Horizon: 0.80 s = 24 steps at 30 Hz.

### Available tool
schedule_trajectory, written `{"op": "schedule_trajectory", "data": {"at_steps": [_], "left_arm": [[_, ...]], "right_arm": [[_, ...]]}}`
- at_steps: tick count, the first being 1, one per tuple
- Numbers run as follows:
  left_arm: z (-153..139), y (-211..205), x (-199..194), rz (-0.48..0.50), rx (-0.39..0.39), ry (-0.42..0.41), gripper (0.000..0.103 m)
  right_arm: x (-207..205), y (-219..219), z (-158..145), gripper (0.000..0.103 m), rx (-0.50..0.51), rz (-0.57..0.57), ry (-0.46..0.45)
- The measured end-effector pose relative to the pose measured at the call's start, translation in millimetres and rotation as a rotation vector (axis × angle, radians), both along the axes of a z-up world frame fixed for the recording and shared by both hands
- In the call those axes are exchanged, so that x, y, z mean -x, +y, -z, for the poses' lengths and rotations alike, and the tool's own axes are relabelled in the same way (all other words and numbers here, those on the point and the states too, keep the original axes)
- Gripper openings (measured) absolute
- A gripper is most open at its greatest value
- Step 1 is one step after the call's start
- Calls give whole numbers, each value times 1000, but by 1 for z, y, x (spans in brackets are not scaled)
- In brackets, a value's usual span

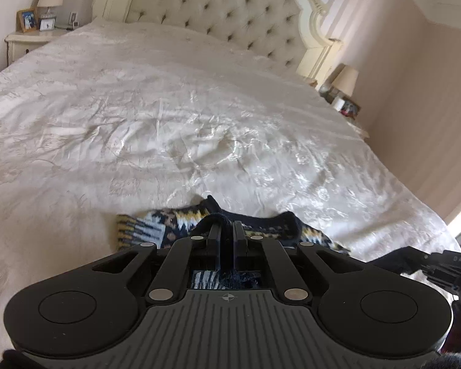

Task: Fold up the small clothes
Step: 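Lay the hem down near the collar with both tools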

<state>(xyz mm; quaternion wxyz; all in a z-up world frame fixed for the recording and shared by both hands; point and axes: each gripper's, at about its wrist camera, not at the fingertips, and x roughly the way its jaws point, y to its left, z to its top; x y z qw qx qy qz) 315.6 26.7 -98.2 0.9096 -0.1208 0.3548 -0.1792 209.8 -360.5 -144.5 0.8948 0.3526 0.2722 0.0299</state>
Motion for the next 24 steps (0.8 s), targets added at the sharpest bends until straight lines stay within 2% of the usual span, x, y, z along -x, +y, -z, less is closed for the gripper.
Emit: {"op": "schedule_trajectory", "data": {"at_steps": [4, 10, 14, 17, 18, 19, 22, 23, 24], "left_arm": [[15, -3, -31, -28, -12, 44, 6], [47, -8, -67, -79, -49, 155, 7], [64, -7, -85, -103, -46, 197, 7], [74, -6, -101, -109, -42, 224, 9], [76, -6, -105, -110, -43, 229, 13], [79, -7, -110, -114, -46, 228, 23], [85, -7, -125, -122, -46, 217, 26], [87, -6, -129, -126, -44, 220, 26], [88, -5, -133, -131, -44, 220, 27]], "right_arm": [[-35, -5, 13, 14, -1, -8, 51], [-86, -12, 40, 14, 2, -29, 160], [-111, -14, 56, 22, 8, -32, 208], [-126, -19, 67, 23, -8, -24, 235], [-131, -20, 70, 23, -4, -28, 239], [-134, -21, 72, 24, 5, -32, 244], [-147, -23, 82, 34, 17, -43, 258], [-151, -24, 85, 43, 14, -43, 258], [-154, -25, 88, 48, 17, -39, 257]]}}
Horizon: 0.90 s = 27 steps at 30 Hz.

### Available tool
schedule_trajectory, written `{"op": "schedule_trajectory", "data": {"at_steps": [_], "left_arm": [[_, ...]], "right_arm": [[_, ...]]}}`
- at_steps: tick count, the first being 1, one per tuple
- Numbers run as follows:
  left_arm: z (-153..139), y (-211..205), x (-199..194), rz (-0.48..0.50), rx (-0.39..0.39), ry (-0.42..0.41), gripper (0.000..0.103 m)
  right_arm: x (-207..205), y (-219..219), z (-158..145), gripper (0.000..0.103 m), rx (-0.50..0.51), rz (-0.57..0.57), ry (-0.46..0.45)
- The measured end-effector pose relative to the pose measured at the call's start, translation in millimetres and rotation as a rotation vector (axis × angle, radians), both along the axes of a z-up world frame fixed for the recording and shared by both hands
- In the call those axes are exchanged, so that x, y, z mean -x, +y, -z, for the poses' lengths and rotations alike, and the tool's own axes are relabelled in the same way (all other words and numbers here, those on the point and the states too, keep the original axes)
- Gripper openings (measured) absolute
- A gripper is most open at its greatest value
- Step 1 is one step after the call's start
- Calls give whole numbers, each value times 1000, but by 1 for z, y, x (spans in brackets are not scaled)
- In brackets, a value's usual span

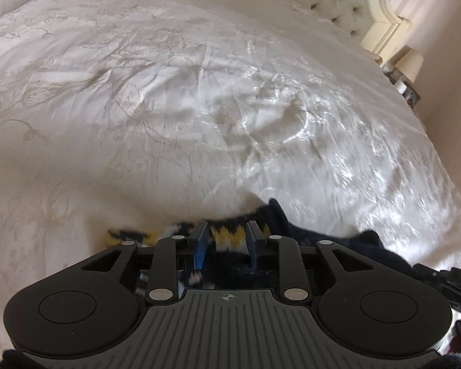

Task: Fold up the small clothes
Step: 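Lay the hem down near the collar with both tools, then open both tools and withdraw from the folded sweater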

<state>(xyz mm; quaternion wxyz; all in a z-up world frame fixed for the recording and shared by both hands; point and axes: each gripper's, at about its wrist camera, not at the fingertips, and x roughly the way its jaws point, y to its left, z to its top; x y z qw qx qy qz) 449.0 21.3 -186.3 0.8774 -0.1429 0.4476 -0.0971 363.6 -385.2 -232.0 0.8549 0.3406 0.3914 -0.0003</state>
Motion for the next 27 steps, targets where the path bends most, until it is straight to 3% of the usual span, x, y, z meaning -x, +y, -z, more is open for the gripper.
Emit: {"op": "schedule_trajectory", "data": {"at_steps": [5, 16, 22, 27], "left_arm": [[-4, 0, -11, 3, -21, -20, 28], [-43, 8, -5, 24, -59, -109, 36], [-34, -23, 36, 196, -148, -79, 36], [-6, -50, 75, 326, -159, -18, 36]], "right_arm": [[-8, -4, 4, 49, 16, 22, -17], [14, -14, -22, 52, 79, 26, -77], [30, 12, -27, 52, 126, -117, -75], [34, 55, -20, 51, 148, -318, -60]]}}
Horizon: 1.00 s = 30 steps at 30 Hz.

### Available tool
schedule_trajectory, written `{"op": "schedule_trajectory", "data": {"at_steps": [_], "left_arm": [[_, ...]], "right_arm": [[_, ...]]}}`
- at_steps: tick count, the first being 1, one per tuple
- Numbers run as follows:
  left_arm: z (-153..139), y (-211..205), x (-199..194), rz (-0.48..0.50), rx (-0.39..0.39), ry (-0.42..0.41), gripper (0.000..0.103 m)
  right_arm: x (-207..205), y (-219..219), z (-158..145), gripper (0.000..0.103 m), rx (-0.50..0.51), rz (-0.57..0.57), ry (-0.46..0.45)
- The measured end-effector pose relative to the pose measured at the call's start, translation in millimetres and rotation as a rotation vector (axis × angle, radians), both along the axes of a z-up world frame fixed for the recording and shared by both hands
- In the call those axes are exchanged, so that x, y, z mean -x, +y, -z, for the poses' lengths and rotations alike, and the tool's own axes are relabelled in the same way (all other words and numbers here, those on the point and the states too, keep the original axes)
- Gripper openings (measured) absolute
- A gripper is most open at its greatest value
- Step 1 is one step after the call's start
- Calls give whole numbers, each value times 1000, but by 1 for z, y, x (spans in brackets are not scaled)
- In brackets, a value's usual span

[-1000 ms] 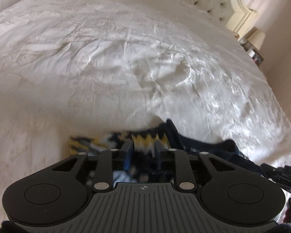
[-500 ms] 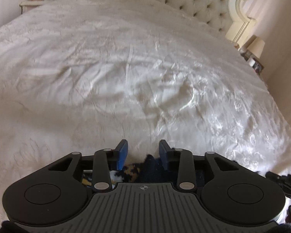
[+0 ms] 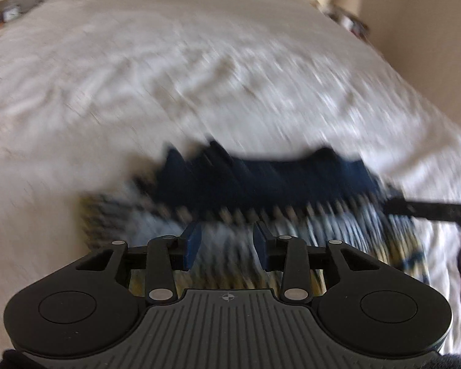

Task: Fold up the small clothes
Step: 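Open both tools and withdraw from the folded sweater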

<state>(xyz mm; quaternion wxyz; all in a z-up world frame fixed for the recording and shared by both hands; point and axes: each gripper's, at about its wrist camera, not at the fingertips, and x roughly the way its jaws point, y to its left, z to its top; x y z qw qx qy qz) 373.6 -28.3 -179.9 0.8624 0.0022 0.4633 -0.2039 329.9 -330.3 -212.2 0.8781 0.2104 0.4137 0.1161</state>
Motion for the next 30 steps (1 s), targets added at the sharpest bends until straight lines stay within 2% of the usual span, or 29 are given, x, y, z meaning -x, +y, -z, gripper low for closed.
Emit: {"op": "schedule_trajectory", "data": {"at_steps": [3, 7, 13, 15, 20, 23, 25, 27, 28, 30], "left_arm": [[20, -4, 11, 61, -50, 48, 36], [43, 15, 12, 82, -159, 96, 36], [35, 33, 22, 164, -192, 81, 36], [27, 39, 29, 133, -165, 64, 36], [21, 53, 54, 10, -109, 74, 36], [25, 60, 71, -51, -92, 92, 36], [29, 60, 76, -28, -127, 104, 37], [40, 58, 77, 4, -243, 129, 37], [49, 62, 77, 2, -272, 155, 38], [60, 77, 74, -32, -249, 214, 39]], "right_arm": [[-3, 14, 12, 51, 48, -56, 34], [-11, 5, 30, 47, 155, 5, 115], [-8, -8, 27, 46, 185, 28, 123], [-1, -5, 19, 50, 188, 18, 98], [24, 15, 1, 50, 148, -35, 40], [43, 34, -5, 50, 159, -83, 24], [54, 45, -4, 50, 151, -103, 33], [65, 50, -2, 50, 136, -99, 52], [69, 52, -1, 50, 133, -97, 63], [76, 58, -2, 50, 136, -102, 76]]}}
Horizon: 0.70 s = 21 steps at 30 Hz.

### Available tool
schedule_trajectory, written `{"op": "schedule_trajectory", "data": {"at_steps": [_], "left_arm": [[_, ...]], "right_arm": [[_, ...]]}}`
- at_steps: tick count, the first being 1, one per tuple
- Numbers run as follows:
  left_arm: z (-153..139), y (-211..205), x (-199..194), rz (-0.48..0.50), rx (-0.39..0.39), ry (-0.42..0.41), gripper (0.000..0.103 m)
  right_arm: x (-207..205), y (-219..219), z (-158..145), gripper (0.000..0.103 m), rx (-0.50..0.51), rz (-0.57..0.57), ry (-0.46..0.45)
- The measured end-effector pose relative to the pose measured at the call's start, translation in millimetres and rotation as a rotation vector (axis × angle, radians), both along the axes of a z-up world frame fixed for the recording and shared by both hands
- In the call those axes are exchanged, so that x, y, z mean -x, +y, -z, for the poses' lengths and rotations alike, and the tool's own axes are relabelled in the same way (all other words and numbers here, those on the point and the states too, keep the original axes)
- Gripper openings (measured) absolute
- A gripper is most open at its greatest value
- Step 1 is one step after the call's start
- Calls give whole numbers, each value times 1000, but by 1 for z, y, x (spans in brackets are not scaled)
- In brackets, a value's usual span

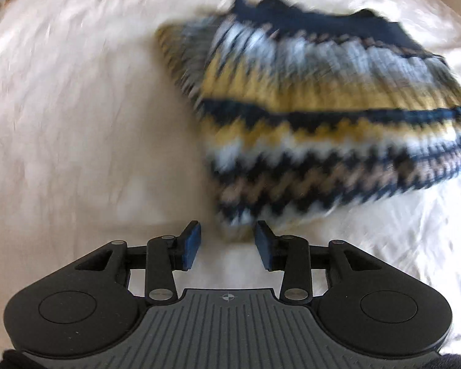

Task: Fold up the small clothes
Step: 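Open both tools and withdraw from the folded sweater, then move the right tool to the side edge of the folded sweater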

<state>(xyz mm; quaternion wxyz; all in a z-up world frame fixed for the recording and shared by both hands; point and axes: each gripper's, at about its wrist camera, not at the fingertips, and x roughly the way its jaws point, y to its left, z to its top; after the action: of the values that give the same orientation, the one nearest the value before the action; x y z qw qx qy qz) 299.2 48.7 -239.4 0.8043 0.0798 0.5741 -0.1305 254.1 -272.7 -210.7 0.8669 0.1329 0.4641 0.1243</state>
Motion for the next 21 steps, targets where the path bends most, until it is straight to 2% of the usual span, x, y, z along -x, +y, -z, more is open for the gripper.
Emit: {"op": "schedule_trajectory", "data": {"at_steps": [5, 12, 14, 17, 19, 21], "left_arm": [[-9, 12, 5, -15, 13, -24, 38], [-27, 26, 29, -78, 95, -52, 38], [-33, 30, 38, -80, 104, -61, 38], [-43, 30, 40, -68, 127, -75, 38], [-48, 23, 35, -47, 135, -90, 38], [-55, 13, 27, -26, 154, -113, 38]], "right_arm": [[1, 24, -10, 51, -16, -24, -30], [-23, 99, -3, 51, 3, -162, -67], [-27, 116, 8, 51, 34, -173, -51], [-26, 138, 35, 51, 80, -230, 69], [-13, 144, 37, 51, 105, -250, 53], [-1, 140, 33, 50, 80, -235, 47]]}}
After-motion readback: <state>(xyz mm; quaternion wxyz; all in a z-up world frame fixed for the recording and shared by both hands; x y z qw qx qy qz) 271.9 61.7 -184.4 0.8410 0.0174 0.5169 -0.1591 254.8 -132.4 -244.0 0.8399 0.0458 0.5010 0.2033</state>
